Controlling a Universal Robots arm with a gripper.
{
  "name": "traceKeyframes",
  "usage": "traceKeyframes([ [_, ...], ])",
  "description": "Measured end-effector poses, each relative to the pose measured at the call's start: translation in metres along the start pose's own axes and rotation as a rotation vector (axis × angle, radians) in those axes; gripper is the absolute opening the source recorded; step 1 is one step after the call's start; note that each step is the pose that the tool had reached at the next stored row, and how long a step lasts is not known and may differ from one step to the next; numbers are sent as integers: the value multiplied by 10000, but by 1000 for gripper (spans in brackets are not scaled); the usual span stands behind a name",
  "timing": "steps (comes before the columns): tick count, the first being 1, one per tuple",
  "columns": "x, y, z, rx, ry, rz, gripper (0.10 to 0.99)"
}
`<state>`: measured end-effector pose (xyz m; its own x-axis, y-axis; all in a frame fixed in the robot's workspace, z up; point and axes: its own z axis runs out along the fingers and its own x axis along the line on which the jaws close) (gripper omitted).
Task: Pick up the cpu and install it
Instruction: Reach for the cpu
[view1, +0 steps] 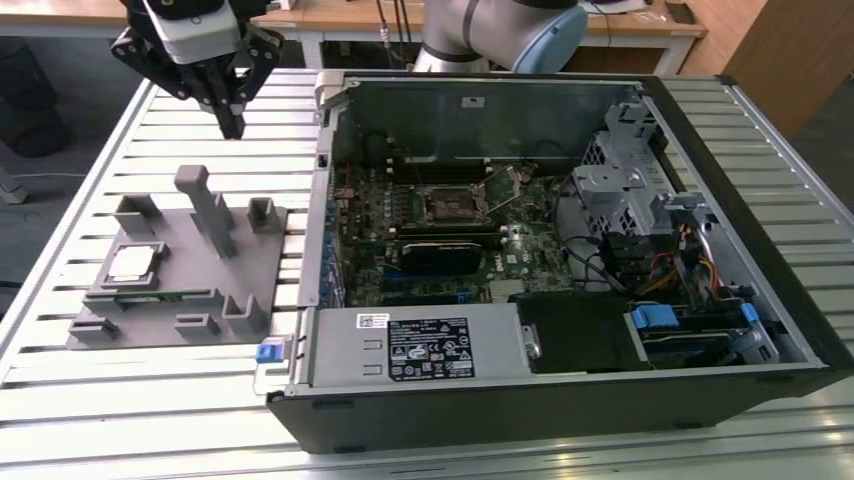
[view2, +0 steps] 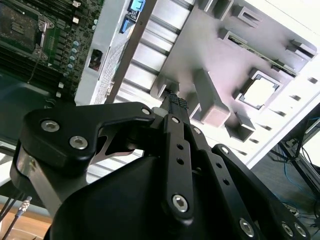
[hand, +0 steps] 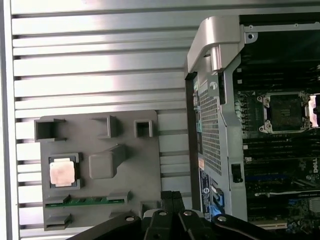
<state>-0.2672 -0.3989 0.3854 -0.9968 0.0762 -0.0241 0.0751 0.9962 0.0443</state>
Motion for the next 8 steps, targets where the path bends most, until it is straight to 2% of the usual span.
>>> traceKeyframes([
  [8, 100, -8, 4, 0, 1, -1, 106],
])
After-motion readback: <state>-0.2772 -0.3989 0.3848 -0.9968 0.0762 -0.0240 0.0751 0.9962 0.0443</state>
